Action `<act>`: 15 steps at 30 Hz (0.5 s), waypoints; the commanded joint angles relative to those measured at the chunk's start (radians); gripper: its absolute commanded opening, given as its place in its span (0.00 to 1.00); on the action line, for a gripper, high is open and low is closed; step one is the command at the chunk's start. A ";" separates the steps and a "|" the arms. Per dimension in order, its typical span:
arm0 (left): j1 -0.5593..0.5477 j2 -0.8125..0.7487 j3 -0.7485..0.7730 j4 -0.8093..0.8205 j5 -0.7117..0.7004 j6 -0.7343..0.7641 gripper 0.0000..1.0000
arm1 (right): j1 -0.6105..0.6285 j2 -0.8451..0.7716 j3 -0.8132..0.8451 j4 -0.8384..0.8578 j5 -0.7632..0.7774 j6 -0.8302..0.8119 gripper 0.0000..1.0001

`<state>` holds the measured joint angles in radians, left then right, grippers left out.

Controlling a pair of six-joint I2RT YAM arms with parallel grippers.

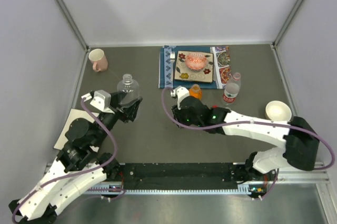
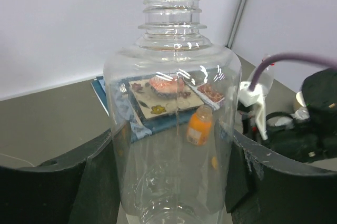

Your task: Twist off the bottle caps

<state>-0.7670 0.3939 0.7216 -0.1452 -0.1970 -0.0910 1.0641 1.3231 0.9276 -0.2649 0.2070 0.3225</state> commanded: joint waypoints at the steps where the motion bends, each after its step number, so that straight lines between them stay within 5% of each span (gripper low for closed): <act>1: 0.003 -0.023 -0.001 -0.005 -0.036 0.014 0.49 | 0.005 0.114 0.028 0.115 -0.015 0.066 0.00; 15: 0.003 -0.078 -0.022 -0.030 -0.050 0.014 0.50 | 0.004 0.415 0.069 0.141 0.049 0.135 0.00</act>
<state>-0.7670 0.3229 0.7048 -0.2005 -0.2340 -0.0822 1.0641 1.7138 0.9398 -0.1722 0.2085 0.4232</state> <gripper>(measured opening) 0.668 0.345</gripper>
